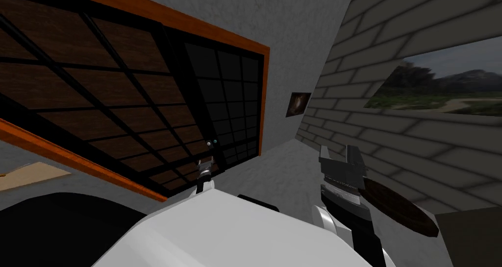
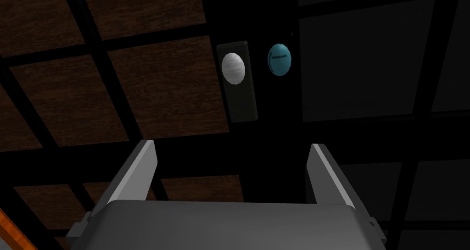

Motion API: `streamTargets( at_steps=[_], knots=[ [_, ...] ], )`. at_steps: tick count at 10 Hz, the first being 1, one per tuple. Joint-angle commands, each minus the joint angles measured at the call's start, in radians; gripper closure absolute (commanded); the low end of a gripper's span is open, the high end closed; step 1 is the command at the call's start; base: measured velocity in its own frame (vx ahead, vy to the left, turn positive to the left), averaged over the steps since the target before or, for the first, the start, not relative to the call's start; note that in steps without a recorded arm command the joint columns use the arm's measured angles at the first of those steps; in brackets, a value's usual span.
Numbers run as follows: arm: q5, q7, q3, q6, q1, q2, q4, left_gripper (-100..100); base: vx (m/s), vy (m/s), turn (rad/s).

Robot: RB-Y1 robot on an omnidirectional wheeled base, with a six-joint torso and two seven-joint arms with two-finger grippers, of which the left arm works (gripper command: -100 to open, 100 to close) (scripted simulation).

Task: Push the door open

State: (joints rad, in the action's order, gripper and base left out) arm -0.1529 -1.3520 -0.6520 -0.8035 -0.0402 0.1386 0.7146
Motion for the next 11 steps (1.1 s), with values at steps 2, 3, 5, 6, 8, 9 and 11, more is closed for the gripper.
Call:
streamTargets(
  at_steps=[2,3,5,6,8,9,11],
  knots=[
    [-0.006,-0.048,-0.023,-0.012,-0.02,-0.002,-0.049,-100,-0.006,0.2,-0.258],
    [-0.008,-0.059,-0.028,-0.016,-0.025,-0.002,-0.062,-100,0.026,0.191,-0.176],
    [-0.012,-0.089,-0.043,-0.025,-0.04,-0.003,-0.096,-100,-0.006,0.219,-0.146],
    [-0.014,-0.108,-0.052,-0.03,-0.049,-0.003,-0.116,-100,-0.017,0.239,-0.247],
    [-0.018,-0.136,-0.066,-0.038,-0.064,-0.002,-0.146,-100,0.001,0.239,-0.178],
    [-0.017,-0.127,-0.062,-0.034,-0.058,-0.003,-0.134,-100,0.011,0.097,-0.029],
    [-0.018,-0.129,-0.061,-0.034,-0.057,-0.002,-0.134,-100,-0.182,0.015,0.014]
  ],
)
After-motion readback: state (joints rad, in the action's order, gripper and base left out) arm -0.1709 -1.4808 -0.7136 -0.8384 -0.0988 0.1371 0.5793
